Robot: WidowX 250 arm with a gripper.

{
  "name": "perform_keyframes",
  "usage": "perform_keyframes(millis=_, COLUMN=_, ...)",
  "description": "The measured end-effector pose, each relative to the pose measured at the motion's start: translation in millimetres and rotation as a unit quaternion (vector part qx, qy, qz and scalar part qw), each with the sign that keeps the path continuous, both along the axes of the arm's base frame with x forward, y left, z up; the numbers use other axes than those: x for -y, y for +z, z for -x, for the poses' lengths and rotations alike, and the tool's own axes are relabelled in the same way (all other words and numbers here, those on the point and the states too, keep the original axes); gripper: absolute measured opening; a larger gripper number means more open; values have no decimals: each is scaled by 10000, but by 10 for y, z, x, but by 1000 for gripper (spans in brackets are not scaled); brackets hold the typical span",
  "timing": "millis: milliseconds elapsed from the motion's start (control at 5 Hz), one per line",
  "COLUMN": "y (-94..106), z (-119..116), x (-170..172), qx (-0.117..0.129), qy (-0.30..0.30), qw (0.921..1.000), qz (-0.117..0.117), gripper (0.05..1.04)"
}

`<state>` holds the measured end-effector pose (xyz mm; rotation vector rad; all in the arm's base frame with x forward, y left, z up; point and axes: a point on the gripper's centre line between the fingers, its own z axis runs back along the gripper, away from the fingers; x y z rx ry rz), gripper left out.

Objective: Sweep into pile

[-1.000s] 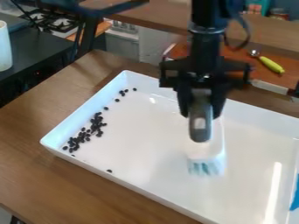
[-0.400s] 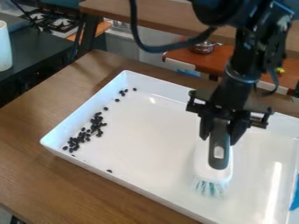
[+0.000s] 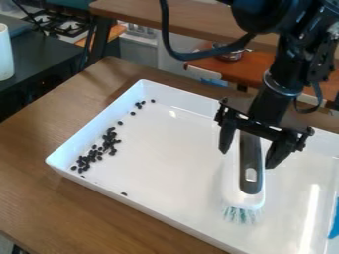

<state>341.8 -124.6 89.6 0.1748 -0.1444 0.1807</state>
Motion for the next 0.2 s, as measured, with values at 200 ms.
perform_keyframes(millis=200, y=200, z=22, x=-115, qx=-63, qy=-73, qw=9996, qz=276, gripper=1003)
